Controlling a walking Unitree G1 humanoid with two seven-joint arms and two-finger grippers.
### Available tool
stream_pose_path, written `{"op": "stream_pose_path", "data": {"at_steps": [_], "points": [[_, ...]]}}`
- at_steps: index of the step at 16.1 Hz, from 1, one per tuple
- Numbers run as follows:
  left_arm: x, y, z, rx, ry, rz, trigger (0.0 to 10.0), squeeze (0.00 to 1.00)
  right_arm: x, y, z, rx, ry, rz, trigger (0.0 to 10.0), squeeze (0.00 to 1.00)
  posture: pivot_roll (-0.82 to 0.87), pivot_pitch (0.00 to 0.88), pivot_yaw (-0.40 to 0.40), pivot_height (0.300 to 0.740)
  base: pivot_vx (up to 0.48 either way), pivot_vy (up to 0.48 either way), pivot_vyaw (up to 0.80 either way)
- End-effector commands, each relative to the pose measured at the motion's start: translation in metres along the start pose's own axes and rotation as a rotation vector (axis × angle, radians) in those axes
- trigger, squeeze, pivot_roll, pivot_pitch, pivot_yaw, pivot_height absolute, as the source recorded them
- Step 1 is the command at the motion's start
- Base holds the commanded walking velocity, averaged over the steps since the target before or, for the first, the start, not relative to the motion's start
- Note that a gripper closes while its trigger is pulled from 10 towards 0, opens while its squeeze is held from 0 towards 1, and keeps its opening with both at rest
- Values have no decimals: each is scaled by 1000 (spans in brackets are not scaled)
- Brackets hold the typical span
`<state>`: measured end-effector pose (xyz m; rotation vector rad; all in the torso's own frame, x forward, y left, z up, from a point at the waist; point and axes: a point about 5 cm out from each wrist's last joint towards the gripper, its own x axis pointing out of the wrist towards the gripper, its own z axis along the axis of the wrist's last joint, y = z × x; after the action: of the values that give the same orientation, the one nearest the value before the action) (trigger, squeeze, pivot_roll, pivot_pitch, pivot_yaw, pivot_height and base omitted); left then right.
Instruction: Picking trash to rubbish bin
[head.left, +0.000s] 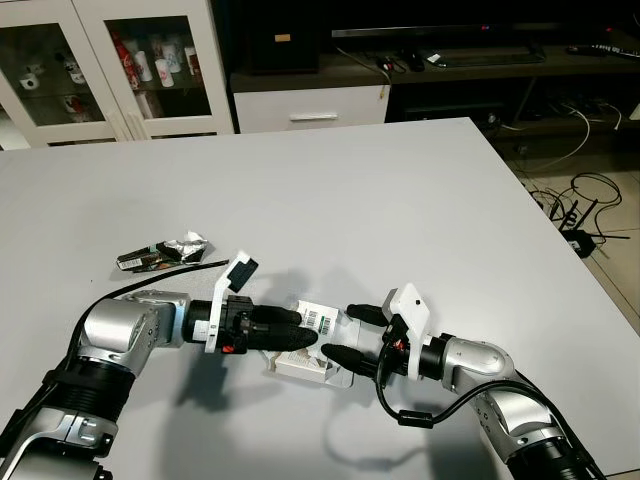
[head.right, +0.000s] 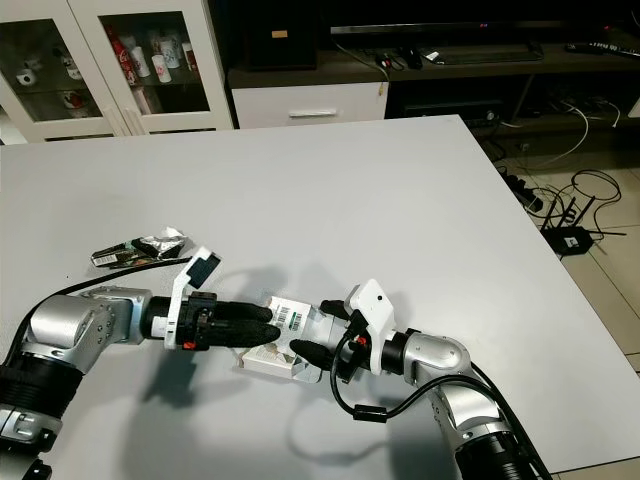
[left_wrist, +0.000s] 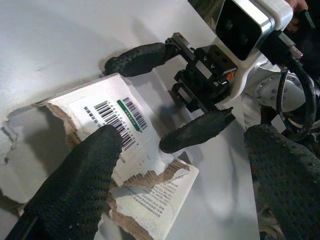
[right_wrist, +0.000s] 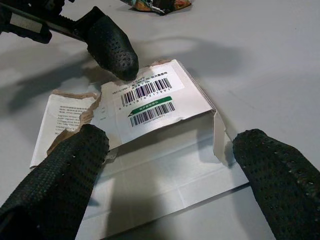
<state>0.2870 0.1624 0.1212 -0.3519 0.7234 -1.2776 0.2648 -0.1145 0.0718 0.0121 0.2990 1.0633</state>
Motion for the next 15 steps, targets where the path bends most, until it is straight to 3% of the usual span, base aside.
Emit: {"op": "stream_pose_path", "data": {"at_steps": [1,8,15], "points": [[-5,-1,7,25,9,27,10000,0,-2,-1,-1,-6,5,-8,10000,0,0,49,40,740,0,0,0],[-17,1,0,50,67,62,10000,0,-3,-1,-2,4,4,-16,10000,0,6,56,40,740,0,0,0],[-5,-1,-6,60,107,32,10000,0,-3,-1,-1,5,0,-25,10000,0,-2,60,47,740,0,0,0]]}}
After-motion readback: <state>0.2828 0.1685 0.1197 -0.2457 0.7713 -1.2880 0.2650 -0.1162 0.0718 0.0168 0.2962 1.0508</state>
